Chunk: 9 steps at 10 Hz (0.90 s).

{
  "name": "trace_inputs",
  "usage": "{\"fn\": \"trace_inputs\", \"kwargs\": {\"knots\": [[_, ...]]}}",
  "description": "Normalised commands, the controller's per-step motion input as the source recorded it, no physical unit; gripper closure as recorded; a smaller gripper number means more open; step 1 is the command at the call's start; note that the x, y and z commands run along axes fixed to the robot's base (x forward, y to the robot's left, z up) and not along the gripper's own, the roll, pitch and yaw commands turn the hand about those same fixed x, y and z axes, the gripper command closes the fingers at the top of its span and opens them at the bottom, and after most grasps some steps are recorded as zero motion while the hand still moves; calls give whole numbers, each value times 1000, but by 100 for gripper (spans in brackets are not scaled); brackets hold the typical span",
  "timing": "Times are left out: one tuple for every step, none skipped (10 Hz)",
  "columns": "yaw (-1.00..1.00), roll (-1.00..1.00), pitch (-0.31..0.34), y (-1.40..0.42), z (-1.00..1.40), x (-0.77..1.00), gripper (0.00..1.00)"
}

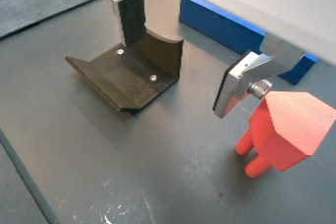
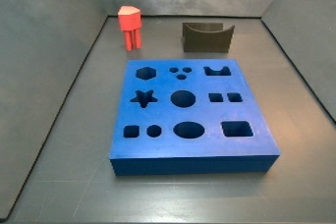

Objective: Pick up the 3 prong object. Move up. Move to above the board. Insert the 3 prong object.
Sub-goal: Pick up the 3 prong object.

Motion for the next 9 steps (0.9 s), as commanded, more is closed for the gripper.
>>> {"fn": "trace_inputs", "kwargs": {"knots": [[-109,0,-60,0,0,-486,0],[-20,80,-314,-103,-214,-703,0],[-66,111,-246,-86,-163,-926,0],[-57,46,-223,-91,-94,-883,0],[-11,0,-314,-149,-111,-689,0],[-26,66,-269,-229,-46,-777,0],[0,126,-220,-223,-37,-746,0],[0,123,-243,-263,-91,-743,0],[0,131,-206,-280,-131,-674,0]]}}
